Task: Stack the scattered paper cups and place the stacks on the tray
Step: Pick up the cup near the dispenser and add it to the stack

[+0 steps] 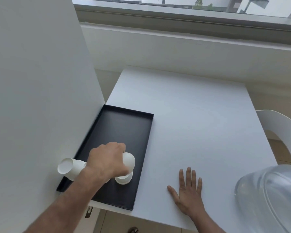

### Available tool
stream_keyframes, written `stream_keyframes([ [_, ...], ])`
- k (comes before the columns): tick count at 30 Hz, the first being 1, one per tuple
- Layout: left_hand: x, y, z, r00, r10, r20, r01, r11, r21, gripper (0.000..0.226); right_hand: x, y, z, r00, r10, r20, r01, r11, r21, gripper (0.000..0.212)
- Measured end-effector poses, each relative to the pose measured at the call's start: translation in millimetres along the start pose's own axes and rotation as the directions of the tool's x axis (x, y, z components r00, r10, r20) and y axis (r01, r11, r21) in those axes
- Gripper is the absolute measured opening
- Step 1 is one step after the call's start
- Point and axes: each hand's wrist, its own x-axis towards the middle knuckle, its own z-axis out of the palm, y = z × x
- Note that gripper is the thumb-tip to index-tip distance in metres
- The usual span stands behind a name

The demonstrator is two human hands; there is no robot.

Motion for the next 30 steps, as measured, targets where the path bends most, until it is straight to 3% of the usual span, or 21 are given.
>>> stream_keyframes([
  [5,3.9,13.3,9.7,0.997,-0.048,0.066,0.034,0.980,0.196,0.025,1.0,-0.1,-4.4,0.998,-0.007,0.058,0.006,1.000,0.019,0.093],
  [11,12.9,25.3,32.9,0.990,-0.051,0.129,0.014,0.961,0.276,0.033,1.9,1.0,-9.7,0.992,-0.017,0.124,0.014,1.000,0.026,0.094],
  [30,27.2,35.0,81.7,0.985,-0.050,0.166,-0.008,0.944,0.330,0.050,4.0,3.9,-6.6,0.991,-0.027,0.133,0.023,0.999,0.037,0.096],
])
